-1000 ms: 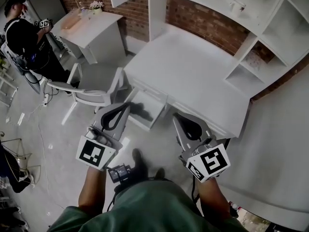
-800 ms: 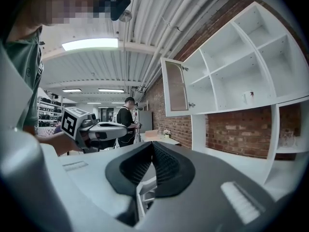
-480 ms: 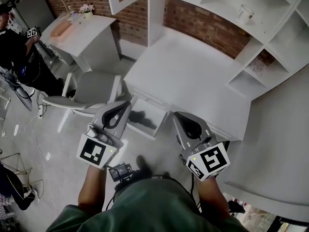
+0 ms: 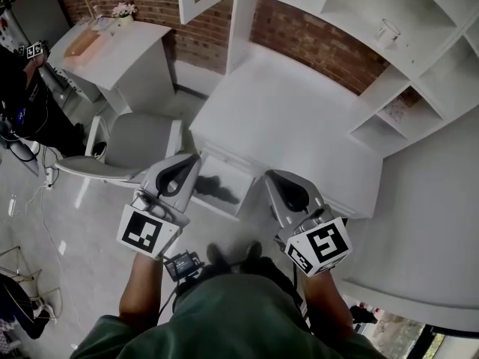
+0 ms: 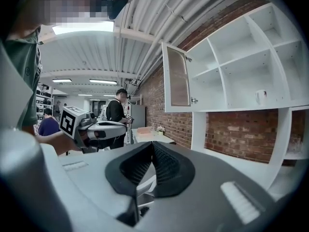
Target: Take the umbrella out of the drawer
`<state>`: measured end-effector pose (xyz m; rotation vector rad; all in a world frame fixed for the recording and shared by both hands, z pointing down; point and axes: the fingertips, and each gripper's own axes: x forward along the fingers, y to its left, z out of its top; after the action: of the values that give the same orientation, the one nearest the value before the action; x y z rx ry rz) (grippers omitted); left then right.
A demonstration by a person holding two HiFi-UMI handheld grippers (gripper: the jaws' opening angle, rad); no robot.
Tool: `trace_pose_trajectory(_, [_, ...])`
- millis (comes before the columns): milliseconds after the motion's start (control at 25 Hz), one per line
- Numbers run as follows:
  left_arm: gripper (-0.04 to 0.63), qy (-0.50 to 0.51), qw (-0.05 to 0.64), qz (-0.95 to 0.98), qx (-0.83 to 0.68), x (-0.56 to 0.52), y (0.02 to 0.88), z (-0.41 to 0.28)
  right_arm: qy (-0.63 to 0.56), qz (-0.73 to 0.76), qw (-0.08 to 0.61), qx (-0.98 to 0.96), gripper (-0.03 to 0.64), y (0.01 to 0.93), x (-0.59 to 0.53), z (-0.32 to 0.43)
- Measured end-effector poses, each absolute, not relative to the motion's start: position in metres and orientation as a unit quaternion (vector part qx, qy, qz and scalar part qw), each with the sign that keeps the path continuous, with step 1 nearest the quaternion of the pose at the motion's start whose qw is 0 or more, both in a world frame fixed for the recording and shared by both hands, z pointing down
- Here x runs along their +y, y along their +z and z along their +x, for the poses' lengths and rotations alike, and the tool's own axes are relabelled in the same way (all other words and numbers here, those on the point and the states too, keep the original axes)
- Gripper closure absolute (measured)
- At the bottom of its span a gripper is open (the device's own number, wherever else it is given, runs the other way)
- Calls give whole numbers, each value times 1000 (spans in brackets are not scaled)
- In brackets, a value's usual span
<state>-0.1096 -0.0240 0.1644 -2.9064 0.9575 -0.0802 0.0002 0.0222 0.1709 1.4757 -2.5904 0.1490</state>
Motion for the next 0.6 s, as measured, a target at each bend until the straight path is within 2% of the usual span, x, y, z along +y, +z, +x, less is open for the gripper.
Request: trace_pose_trajectory(600, [592, -61, 36, -924, 375, -98, 176, -105, 63, 426, 71, -900, 609, 188, -70, 8])
